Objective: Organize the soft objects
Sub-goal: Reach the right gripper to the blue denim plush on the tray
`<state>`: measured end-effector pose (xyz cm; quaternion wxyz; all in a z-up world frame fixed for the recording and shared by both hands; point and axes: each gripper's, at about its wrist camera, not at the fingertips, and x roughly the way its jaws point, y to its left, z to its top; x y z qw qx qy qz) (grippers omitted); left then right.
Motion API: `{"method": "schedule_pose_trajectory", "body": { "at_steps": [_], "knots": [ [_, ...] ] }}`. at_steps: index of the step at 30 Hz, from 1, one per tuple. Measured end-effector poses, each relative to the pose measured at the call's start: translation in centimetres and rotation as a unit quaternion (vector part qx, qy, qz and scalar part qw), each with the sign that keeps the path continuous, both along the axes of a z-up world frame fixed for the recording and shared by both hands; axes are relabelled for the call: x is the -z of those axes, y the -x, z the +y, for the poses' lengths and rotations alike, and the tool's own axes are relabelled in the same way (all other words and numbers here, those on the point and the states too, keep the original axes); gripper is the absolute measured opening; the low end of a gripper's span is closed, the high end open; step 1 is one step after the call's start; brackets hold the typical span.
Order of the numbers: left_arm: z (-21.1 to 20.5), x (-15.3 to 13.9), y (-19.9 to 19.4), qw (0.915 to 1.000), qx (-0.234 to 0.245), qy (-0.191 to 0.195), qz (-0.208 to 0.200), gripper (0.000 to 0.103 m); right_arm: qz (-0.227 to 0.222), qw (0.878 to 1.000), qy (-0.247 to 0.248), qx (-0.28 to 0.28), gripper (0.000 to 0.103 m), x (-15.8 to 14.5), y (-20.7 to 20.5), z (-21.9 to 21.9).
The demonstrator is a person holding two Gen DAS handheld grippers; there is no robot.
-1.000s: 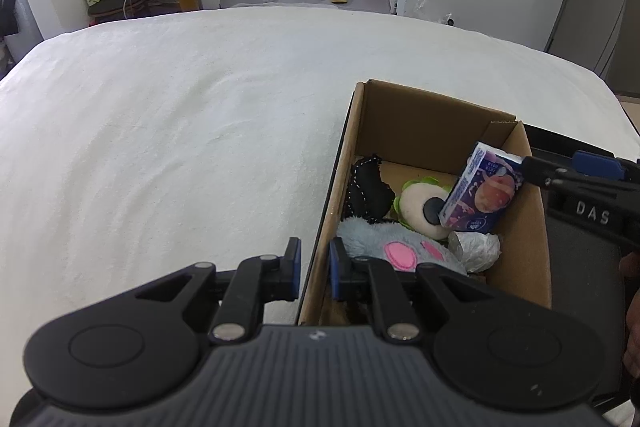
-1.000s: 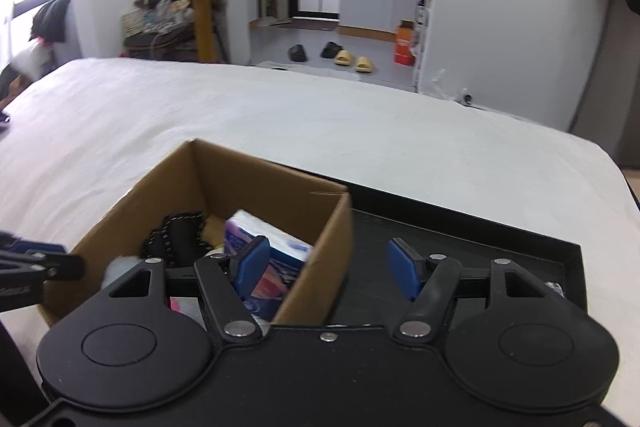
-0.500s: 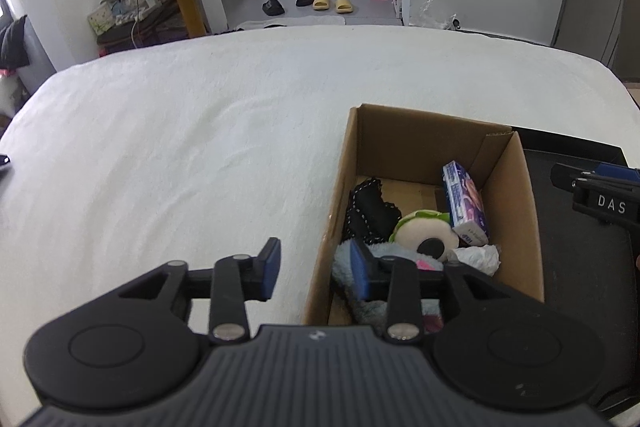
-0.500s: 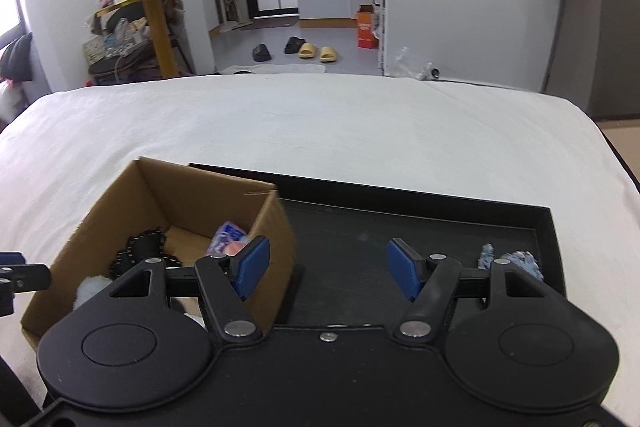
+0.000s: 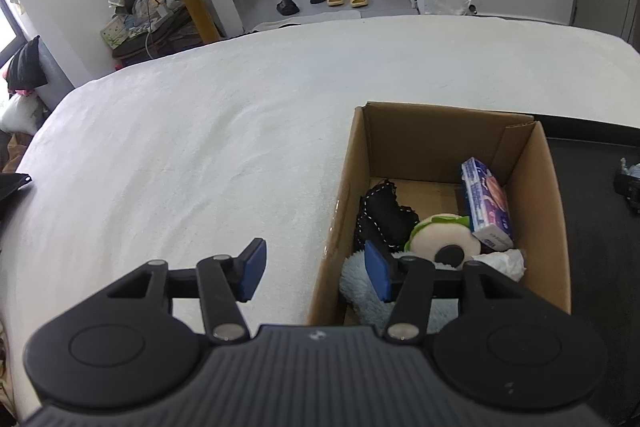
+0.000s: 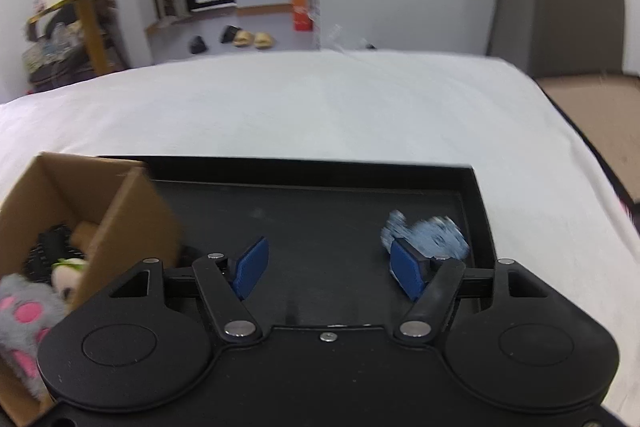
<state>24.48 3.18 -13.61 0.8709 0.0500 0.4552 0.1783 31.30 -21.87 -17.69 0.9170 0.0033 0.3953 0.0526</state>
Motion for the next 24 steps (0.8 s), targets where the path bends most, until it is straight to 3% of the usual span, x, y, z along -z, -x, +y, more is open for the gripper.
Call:
{"method": "schedule_pose_trajectory", "body": {
  "at_steps": [11, 24],
  "knots": [
    [-1.1, 0.8, -2.1, 0.9993, -0.004, -0.035, 0.01, 0.054, 0.034, 0.998, -0.037, 0.049, 0.072, 2.9, -1.7, -3.8],
    [-1.3, 2.2, -4.0, 0.998, -0.014, -0.051, 0.035, 0.054, 0.028, 0.998, -0.013, 0.063, 0.073, 4.6, -3.0, -4.6]
  ]
}}
